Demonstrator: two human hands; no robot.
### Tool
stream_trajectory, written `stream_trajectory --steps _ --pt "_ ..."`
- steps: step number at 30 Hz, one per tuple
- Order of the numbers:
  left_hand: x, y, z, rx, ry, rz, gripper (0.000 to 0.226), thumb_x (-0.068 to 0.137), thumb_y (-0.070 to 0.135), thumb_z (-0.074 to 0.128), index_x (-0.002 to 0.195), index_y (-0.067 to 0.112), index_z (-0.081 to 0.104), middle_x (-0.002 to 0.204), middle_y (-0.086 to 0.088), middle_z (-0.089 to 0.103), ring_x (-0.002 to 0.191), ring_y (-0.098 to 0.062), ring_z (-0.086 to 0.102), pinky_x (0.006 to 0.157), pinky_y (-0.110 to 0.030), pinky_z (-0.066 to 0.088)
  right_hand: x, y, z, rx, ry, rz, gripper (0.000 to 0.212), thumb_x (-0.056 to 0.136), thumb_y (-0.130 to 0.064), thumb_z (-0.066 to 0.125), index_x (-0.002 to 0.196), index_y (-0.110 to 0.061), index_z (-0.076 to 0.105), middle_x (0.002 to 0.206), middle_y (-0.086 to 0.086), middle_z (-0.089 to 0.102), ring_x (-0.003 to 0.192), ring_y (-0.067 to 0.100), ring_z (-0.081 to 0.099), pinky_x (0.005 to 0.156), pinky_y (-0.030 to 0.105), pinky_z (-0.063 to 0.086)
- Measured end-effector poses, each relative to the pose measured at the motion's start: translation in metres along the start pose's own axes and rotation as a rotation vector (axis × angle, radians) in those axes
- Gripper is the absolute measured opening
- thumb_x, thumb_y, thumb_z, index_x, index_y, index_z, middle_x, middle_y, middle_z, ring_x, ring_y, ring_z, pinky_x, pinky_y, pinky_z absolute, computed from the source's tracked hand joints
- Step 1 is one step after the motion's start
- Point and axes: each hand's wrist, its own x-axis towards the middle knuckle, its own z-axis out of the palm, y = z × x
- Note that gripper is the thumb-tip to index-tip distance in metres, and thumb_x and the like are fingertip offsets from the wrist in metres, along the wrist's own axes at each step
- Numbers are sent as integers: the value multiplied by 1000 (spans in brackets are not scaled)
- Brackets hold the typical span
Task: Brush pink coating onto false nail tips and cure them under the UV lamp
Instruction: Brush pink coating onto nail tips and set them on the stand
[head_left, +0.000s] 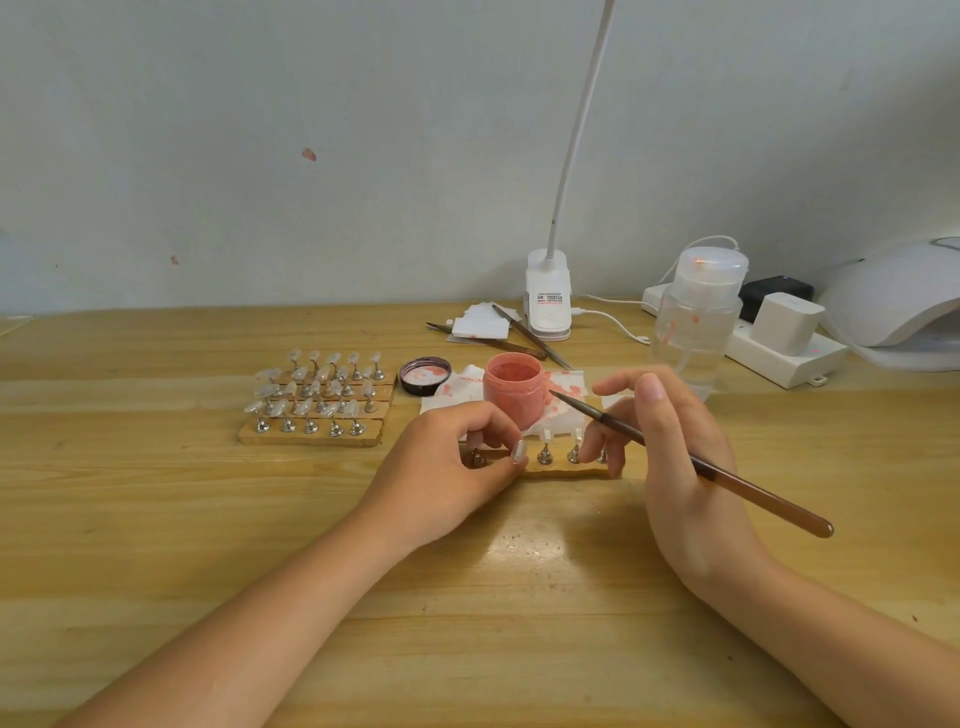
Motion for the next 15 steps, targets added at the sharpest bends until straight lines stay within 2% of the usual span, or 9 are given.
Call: stream_trajectory --steps 3,5,7,9,11,15 --pt "-1 2 -2 -28 13 16 15 76 17 72 71 28 64 78 7 65 71 -1 51 60 -11 40 1 0 -1 30 26 14 38 84 -53 32 79 -20 50 66 -2 64 54 11 50 56 22 44" --pt "-2 3 -3 -51 52 25 15 75 18 72 70 29 64 82 14 66 78 -3 55 66 -10 42 4 0 -2 64 49 22 37 87 -50 39 73 -17 49 61 -1 63 52 4 48 54 17 42" --pt "-3 5 -4 -102 87 37 18 75 16 72 70 31 64 80 19 66 78 2 56 65 -5 41 9 -1 -4 95 73 18 44 92 -46 42 65 -13 52 54 -1 60 51 1 47 53 11 38" --pt "-3 7 -5 -162 95 46 15 75 15 71 74 29 66 80 20 66 79 6 57 66 -5 42 19 -5 -6 129 107 25 51 87 -47 42 60 -7 55 50 2 56 49 0 48 52 7 37" --pt "-3 8 -6 -182 107 56 15 75 16 71 77 30 67 82 21 67 83 7 59 71 -4 41 36 -10 -9 141 125 32 51 81 -48 45 60 -3 58 49 3 54 48 0 48 51 7 39" --pt "-2 8 -8 -199 155 62 21 73 13 72 70 33 66 76 25 67 80 8 61 76 -2 38 77 -10 -6 26 57 23 44 87 -34 58 67 4 59 47 -6 55 45 -1 51 48 8 40"
